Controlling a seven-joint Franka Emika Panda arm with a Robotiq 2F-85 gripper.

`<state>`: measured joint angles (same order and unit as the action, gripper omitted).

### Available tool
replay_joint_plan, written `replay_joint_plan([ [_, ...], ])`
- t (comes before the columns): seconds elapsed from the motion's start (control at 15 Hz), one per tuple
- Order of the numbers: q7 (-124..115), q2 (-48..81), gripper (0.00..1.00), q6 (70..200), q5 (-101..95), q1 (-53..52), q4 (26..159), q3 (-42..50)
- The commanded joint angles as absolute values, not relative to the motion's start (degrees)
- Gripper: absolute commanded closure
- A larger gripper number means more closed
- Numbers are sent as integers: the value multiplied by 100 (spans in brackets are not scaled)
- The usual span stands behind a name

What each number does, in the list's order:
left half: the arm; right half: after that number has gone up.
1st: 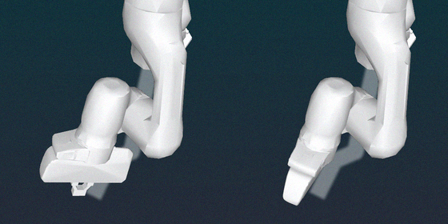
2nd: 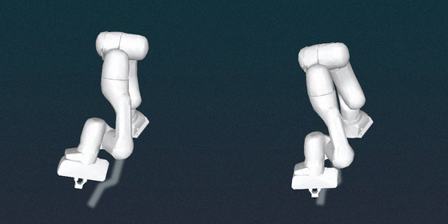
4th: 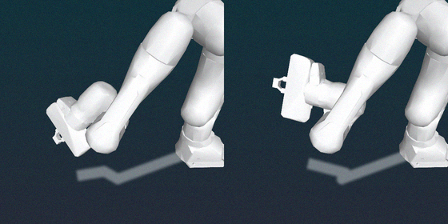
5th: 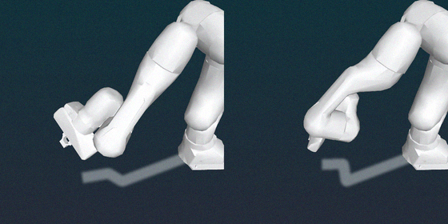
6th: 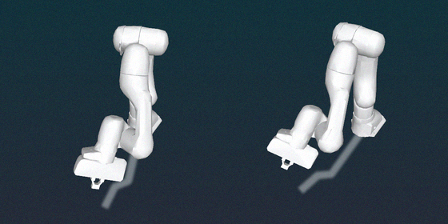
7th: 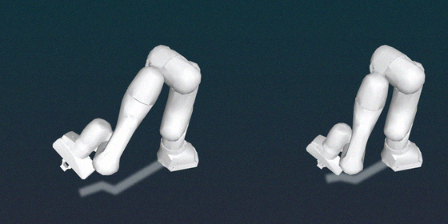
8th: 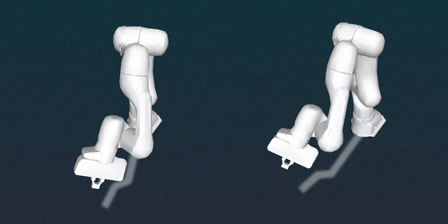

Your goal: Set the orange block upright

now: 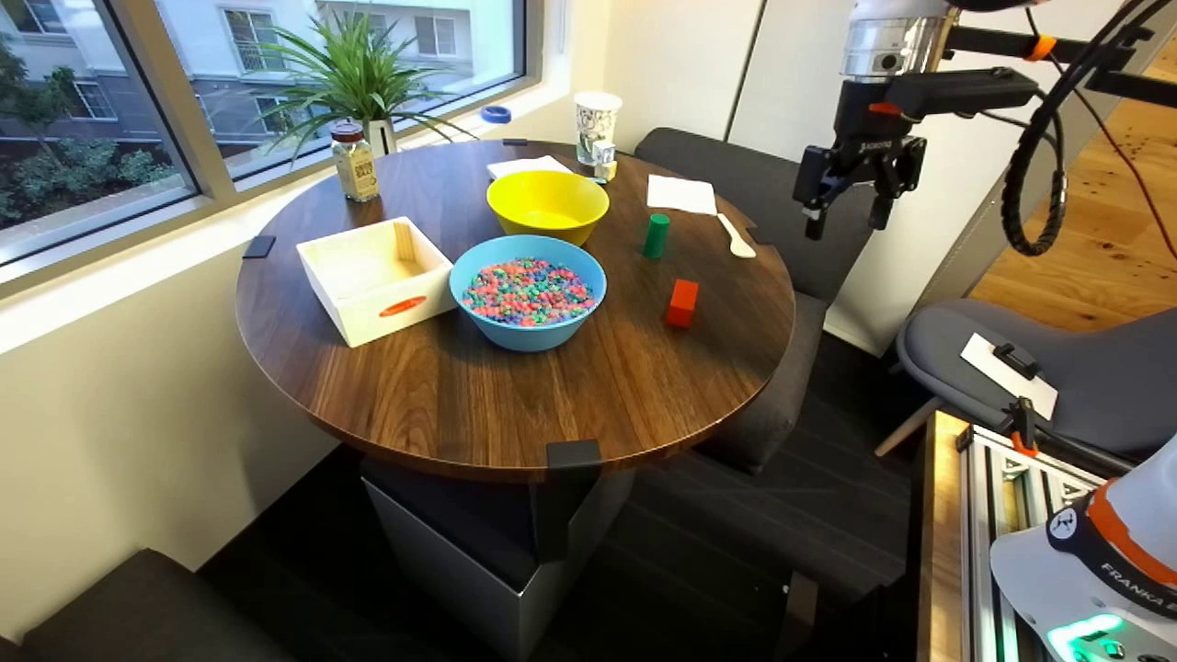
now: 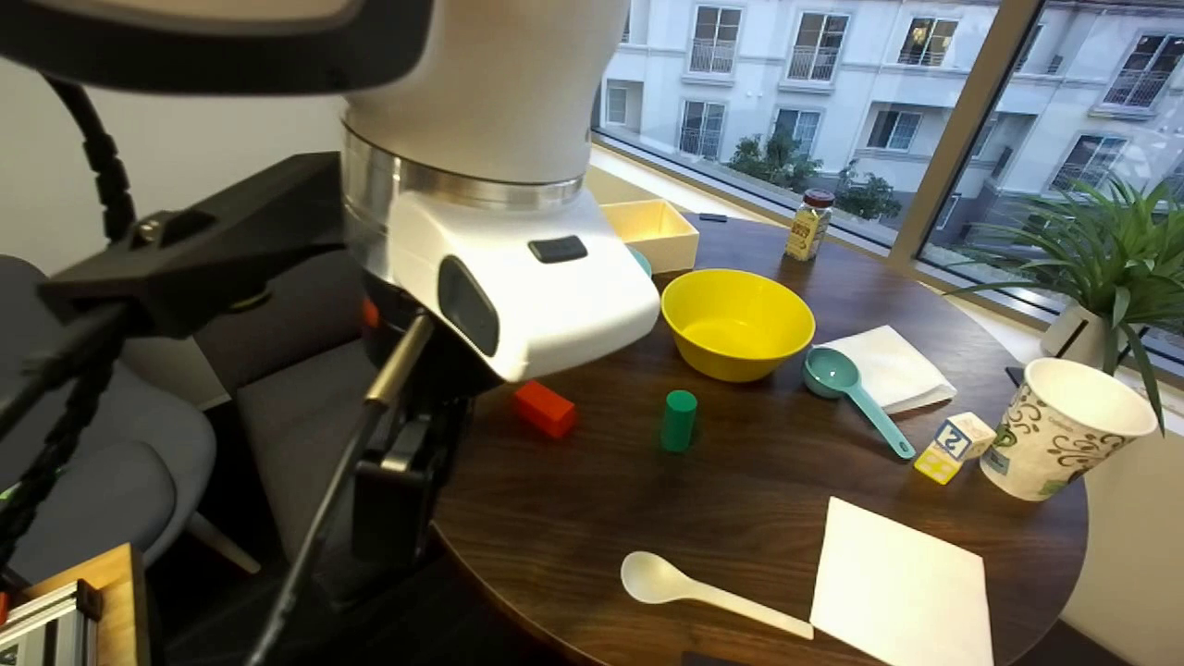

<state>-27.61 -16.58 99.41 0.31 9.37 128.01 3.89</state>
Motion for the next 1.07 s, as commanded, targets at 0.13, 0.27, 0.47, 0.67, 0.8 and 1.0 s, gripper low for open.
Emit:
replay_joint_plan([
  [0.13, -3607, -1098, 0, 10989, 454, 896, 12854, 327],
  [0.27, -3619, -888, 0, 11149, 757, 811, 12771, 333],
  [0.47, -3489, -912, 0, 11127, 601, 791, 12801, 358],
  [0.67, -3489, -833, 0, 11132, 623, 760, 12759, 353],
  [0.8, -3489, -834, 0, 11131, 626, 760, 12745, 353],
  [1.0, -3785, -756, 0, 11347, 808, 791, 12794, 386],
])
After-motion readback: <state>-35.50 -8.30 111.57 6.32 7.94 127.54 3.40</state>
